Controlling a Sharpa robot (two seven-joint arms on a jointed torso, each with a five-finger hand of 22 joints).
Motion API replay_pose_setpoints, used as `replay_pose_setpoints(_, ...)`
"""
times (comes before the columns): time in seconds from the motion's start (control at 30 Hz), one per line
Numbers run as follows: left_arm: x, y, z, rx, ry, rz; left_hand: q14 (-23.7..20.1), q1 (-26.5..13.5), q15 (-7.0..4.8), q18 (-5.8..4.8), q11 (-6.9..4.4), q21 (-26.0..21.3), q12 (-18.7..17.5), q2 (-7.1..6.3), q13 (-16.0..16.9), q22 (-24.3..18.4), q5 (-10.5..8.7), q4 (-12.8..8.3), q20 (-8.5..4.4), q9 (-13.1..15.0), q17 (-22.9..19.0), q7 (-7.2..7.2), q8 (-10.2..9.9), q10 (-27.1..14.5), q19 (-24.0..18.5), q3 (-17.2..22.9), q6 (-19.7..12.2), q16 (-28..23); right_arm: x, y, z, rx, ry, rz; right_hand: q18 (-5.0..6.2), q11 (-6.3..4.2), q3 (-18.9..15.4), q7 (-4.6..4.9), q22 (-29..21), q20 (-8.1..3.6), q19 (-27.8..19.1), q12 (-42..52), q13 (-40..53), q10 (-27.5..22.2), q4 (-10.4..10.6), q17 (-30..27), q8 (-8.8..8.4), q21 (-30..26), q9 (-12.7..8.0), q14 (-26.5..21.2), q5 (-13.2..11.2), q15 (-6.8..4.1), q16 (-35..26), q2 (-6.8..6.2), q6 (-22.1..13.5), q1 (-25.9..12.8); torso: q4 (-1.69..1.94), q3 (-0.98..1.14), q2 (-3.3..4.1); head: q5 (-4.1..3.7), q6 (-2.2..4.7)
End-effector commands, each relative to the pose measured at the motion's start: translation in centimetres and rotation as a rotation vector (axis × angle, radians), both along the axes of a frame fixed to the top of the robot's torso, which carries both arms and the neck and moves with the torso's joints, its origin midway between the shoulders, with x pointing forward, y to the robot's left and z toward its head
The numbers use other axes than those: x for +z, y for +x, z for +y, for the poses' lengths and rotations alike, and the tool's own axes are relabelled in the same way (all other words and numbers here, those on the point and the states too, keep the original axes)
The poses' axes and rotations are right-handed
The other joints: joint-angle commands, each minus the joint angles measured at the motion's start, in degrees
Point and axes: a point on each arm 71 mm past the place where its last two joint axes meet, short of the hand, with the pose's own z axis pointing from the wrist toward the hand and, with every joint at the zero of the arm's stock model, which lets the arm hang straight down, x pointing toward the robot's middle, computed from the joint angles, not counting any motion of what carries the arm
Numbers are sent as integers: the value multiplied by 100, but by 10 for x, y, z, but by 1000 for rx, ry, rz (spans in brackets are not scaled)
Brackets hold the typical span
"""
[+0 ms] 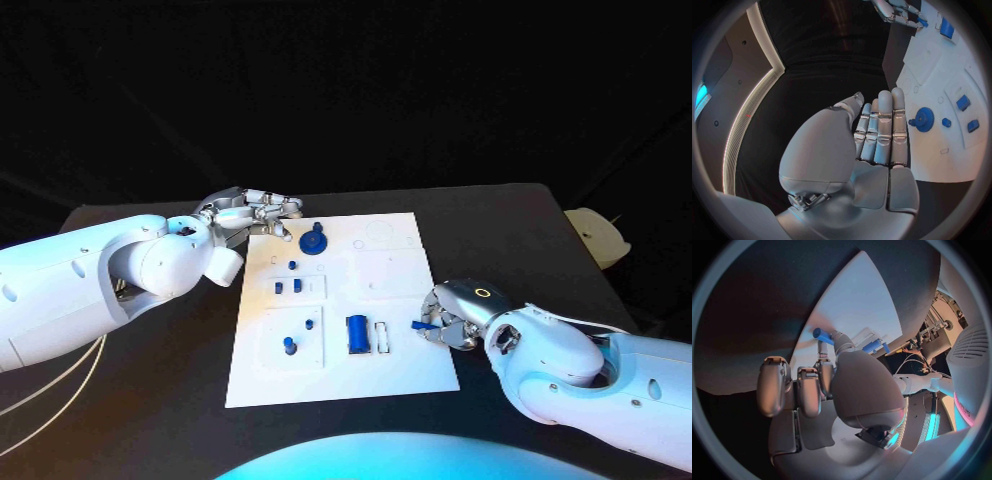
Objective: Assemble the parts on the task board
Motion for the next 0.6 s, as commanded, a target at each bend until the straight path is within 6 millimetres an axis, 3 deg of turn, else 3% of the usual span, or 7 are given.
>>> replay_pose_setpoints(0.03, 1, -1, -2, -18, -7, -5, -27, 9, 13, 77, -8, -20, 21, 38, 9, -6, 20, -16, -17, -2, -9, 8, 26, -37, 39, -10, -38, -22, -5, -2, -6, -74, 31, 72, -33, -39, 160, -20, 1149, -29, 137, 3, -521, 30, -14, 879, 44, 34, 35, 477, 69, -38, -13, 180, 33, 172, -3, -4, 0, 5, 19)
replay_pose_setpoints(0.37, 1, -1, -2, -17, -7, -5, -28, 29, 11, 77, -9, -24, 28, 49, 9, -10, 21, -28, -20, -1, -10, 4, 31, -45, 44, 2, -37, -22, 11, -6, 6, -104, 163, 75, -51, -43, 631, -25, 1174, -30, 175, 37, -486, 71, -11, 939, 93, 135, 109, 490, 158, -42, 14, -24, 33, 32, 1, -3, 1, -12, 18)
replay_pose_setpoints(0.6, 1, -1, -1, -16, -7, -6, -28, 32, 10, 77, -10, -26, 30, 52, 9, -11, 20, -30, -20, -1, -11, 3, 34, -48, 46, 5, -34, -22, 11, -5, 19, -106, 207, 114, -55, -47, 808, -30, 1179, -33, 182, 45, -476, 85, 13, 956, 120, 153, 146, 494, 165, -45, 22, -99, 42, -77, 3, -2, 4, -6, 13)
